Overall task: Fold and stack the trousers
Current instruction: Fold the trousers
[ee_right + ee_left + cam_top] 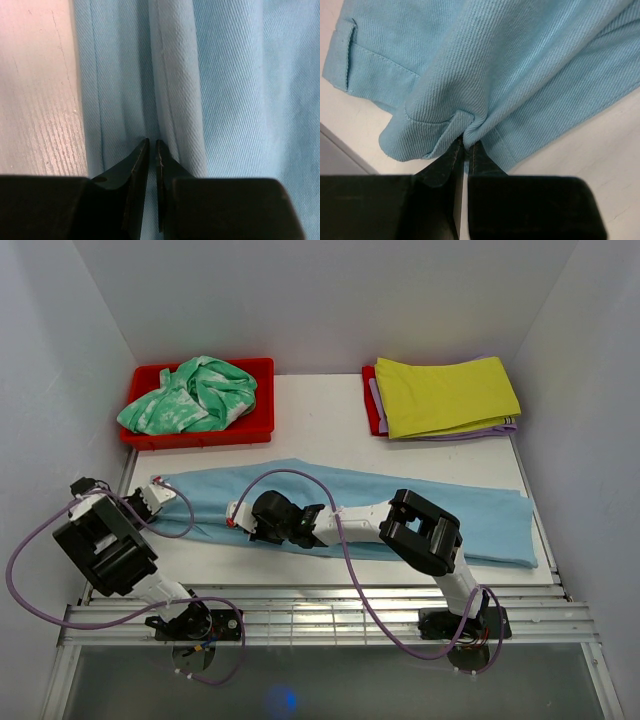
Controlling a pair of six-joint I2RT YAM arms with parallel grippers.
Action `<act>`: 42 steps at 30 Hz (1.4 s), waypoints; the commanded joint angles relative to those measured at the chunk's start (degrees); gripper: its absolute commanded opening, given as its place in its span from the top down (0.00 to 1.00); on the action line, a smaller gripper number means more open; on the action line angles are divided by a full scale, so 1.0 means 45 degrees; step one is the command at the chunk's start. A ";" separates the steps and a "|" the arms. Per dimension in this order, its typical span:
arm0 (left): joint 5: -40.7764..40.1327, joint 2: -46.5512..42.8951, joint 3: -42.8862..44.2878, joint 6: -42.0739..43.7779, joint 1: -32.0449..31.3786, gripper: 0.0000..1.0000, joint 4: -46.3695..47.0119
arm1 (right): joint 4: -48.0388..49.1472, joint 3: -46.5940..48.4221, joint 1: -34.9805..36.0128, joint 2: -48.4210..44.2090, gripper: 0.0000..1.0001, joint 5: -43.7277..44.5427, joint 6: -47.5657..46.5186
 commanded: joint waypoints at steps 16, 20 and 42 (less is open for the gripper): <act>-0.1673 0.0241 -0.0186 0.0817 0.0366 1.00 -0.1079 | -0.1900 0.0146 -0.0103 -0.0222 0.83 0.0428 0.0012; -0.2026 0.0339 -0.1123 0.0721 0.0347 1.00 -0.0321 | -0.3031 0.0243 -0.0083 -0.1198 0.72 -0.0293 -0.0008; -0.3431 0.0672 -0.0792 -0.1975 0.0346 1.00 -0.0162 | -0.9456 -0.6529 -0.8203 -1.1562 0.36 -0.3323 -0.4010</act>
